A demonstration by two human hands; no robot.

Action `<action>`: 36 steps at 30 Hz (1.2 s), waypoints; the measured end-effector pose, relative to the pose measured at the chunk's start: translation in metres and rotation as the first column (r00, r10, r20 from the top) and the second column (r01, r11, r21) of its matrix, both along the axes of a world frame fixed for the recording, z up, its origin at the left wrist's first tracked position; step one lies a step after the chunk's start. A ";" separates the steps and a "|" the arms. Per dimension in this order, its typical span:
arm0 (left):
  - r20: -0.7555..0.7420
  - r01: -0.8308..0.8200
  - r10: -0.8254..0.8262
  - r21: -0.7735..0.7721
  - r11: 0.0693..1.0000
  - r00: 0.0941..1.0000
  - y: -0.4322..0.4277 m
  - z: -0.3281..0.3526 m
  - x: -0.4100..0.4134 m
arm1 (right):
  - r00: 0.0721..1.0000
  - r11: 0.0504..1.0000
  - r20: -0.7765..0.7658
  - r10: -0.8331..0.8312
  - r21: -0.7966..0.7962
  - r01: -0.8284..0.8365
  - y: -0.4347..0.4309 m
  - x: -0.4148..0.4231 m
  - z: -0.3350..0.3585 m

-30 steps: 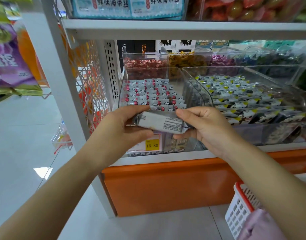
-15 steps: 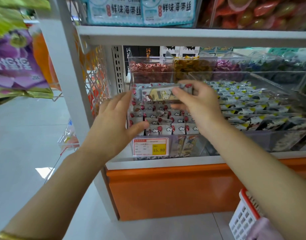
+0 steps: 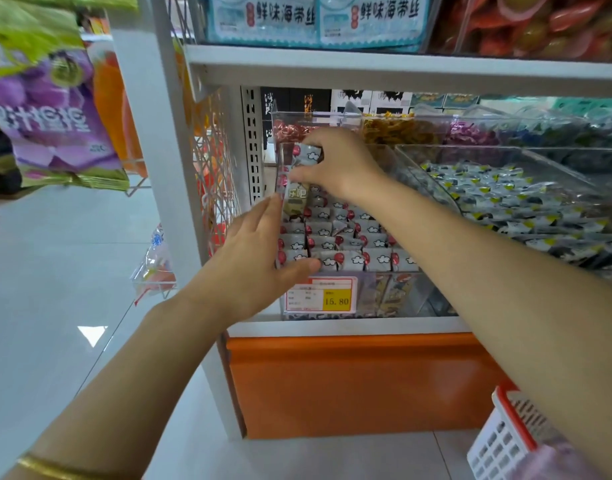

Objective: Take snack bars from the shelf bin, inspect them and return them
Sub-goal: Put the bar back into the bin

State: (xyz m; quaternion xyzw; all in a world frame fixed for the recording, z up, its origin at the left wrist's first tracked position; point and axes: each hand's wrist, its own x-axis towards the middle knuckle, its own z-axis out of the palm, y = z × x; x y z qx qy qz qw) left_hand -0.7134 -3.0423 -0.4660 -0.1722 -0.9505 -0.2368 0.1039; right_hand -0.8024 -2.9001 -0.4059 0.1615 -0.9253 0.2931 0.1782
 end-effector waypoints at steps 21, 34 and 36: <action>0.046 0.017 -0.020 0.054 0.998 0.999 -0.004 0.007 0.000 | 1.000 0.929 0.008 0.004 0.371 -0.006 -0.005 -0.037 -0.030; -0.193 -0.067 0.118 0.252 0.965 0.974 -0.003 0.010 0.006 | 0.988 0.818 -0.144 -0.057 -0.574 -0.036 0.022 0.031 -0.002; -0.226 -0.066 0.150 0.342 0.937 0.962 0.004 0.012 0.009 | 0.996 0.669 -0.070 -0.051 -0.743 -0.018 0.037 0.054 -0.006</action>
